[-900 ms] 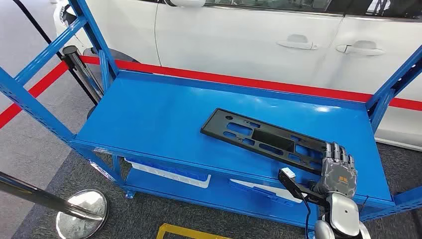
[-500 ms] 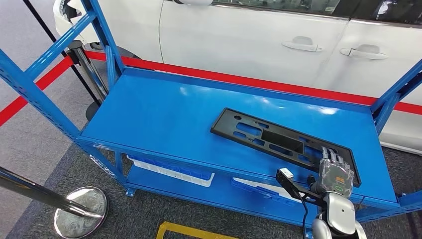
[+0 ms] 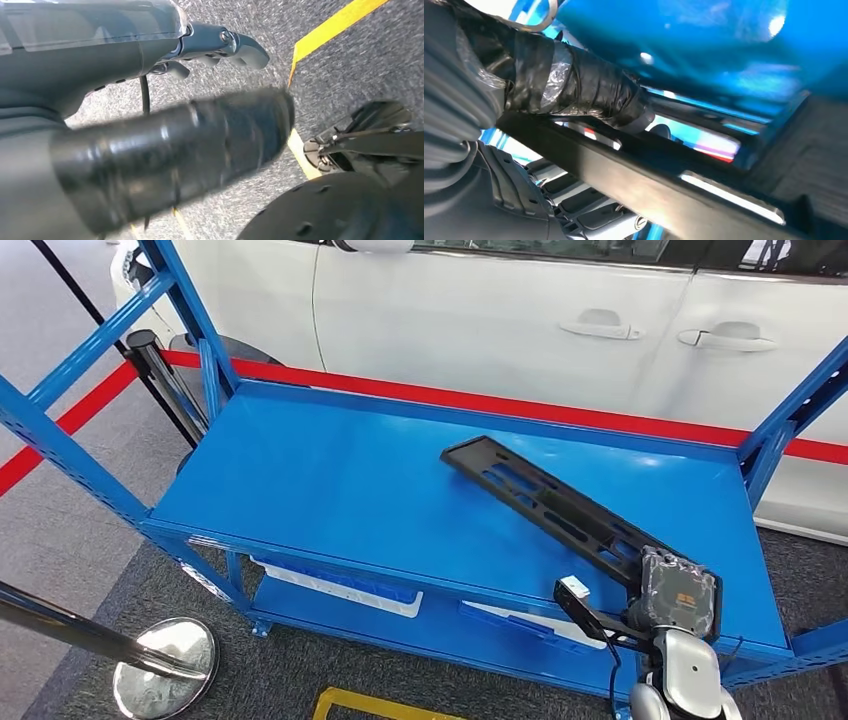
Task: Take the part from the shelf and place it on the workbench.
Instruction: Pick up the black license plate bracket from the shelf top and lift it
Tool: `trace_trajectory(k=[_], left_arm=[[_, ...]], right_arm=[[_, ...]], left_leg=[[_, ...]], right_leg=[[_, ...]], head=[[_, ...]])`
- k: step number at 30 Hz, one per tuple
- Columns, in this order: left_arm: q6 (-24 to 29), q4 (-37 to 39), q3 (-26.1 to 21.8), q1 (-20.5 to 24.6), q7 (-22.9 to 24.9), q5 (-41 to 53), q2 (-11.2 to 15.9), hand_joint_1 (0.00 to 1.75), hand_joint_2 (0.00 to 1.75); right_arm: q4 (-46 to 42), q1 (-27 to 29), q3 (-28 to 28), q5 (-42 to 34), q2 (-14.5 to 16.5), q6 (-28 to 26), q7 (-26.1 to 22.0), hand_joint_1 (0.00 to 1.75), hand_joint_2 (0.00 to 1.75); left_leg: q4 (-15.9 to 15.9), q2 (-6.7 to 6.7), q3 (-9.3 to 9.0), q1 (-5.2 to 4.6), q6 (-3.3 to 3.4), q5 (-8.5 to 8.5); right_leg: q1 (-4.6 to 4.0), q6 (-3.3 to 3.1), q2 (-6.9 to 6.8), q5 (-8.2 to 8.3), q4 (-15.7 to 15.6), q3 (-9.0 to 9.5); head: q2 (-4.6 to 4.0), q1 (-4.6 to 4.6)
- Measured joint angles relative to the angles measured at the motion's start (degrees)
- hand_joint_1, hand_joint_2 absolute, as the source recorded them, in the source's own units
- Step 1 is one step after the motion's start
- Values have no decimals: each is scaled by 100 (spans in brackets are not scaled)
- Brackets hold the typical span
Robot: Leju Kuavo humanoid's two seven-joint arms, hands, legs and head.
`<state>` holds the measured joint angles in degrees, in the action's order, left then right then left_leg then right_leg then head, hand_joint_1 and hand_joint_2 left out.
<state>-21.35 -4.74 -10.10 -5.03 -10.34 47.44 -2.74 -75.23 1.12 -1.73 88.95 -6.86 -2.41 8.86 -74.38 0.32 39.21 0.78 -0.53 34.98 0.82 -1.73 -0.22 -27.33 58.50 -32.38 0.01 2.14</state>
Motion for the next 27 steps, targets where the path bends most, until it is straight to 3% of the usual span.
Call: trace_trajectory(k=[1,4,6,8,10,13,14,15,16,18,20,24,26,27], left_arm=[[-31,0,4,-5,-15,-6,-1,0,175],[-158,1,7,-10,-121,-57,2,0,175],[-215,2,7,-8,-171,-97,3,0,175],[-234,2,7,-4,-174,-122,-4,0,175],[-226,1,7,0,-146,-127,-26,0,175],[-201,1,3,3,-96,-133,-50,0,175],[-203,1,2,3,-89,-141,-54,0,175],[-217,2,-1,3,-79,-155,-62,0,175],[-242,2,-2,3,-65,-168,-73,0,175],[-299,2,-4,0,-36,-186,-104,0,175],[-323,2,-4,2,-26,-181,-129,0,175],[-257,2,-4,-1,-46,-181,-143,0,175],[-181,2,-6,-4,-90,-246,-153,0,175],[-159,2,-6,-6,-112,-278,-157,0,175]], right_arm=[[-21,32,-28,-10,-7,-26,-36,175,175],[-96,110,-71,-9,-11,-150,-199,175,175],[-161,134,-53,33,-1,-215,-285,175,175],[-267,139,16,78,46,-252,-282,175,175],[-416,144,124,92,103,-276,-239,175,175],[-661,171,289,87,156,-343,-225,175,175],[-743,204,335,76,168,-388,-244,175,175],[-828,245,373,59,177,-438,-270,175,175],[-939,292,417,33,182,-507,-315,175,175],[-1151,354,497,-18,183,-621,-394,175,175],[-1336,388,572,-54,184,-701,-447,175,175],[-1612,482,679,-91,185,-774,-483,175,175],[-1795,534,736,-140,182,-872,-512,175,175],[-1903,556,770,-159,180,-934,-527,175,175]], left_leg=[[124,0,-52,1,5,-136],[1242,-7,-570,-8,52,-673],[1595,-17,-716,-31,83,-738],[1625,-17,-709,-38,132,-760],[1683,-10,-718,-24,210,-804],[1713,-4,-718,-25,287,-827],[1707,-6,-717,-29,296,-824],[1698,-11,-718,-32,300,-818],[1683,-17,-723,-33,300,-806],[1640,-25,-738,-32,278,-765],[1584,-27,-728,-50,229,-722],[1548,-24,-710,-57,133,-683],[1293,-25,-606,-43,73,-495],[988,-25,-470,-31,46,-318]], right_leg=[[0,2,7,-6,5,5],[-10,41,38,-30,27,21],[-24,94,53,-23,40,-8],[-21,156,61,-10,35,-38],[-11,202,54,-122,167,-95],[-4,238,42,-643,1108,-509],[-2,248,42,-759,1445,-667],[0,255,42,-775,1627,-756],[2,257,40,-679,1607,-752],[6,240,30,-274,920,-443],[-15,205,23,-47,283,-155],[-30,109,35,-41,131,-108],[-7,37,31,-22,95,-94],[-3,13,26,-19,88,-88]], head=[[0,0],[-1,-1],[-1,-3],[-1,-4],[-1,-5],[-1,-6],[-1,-6],[-1,-6],[-1,-7],[-1,-7],[0,-5],[0,-4],[0,-3],[-1,-3]])
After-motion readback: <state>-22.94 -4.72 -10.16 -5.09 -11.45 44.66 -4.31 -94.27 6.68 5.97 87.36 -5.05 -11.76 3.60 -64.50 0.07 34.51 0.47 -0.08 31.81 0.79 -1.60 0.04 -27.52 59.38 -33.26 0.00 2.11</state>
